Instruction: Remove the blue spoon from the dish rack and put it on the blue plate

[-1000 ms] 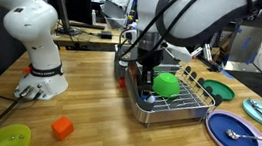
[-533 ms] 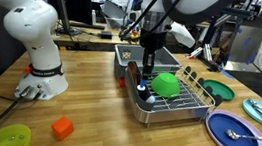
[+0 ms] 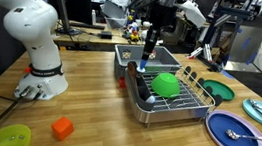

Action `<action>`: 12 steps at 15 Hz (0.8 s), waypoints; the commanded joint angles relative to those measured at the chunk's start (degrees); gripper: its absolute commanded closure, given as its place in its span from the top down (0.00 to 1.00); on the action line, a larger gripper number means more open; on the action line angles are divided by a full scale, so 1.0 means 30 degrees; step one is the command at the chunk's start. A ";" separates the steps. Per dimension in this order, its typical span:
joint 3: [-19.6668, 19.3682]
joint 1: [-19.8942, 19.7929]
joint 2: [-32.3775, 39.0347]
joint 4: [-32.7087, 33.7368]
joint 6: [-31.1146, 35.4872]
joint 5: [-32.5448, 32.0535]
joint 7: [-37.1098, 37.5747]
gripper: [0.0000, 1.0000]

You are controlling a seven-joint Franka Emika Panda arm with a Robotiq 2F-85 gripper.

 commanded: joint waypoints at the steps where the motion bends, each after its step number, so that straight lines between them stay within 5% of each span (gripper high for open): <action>1: -0.0374 -0.0065 -0.2194 -0.2389 0.1808 -0.0352 0.2214 0.06; 12: -0.2108 -0.2177 -1.0339 -1.1684 0.3478 -0.1451 1.2808 0.06</action>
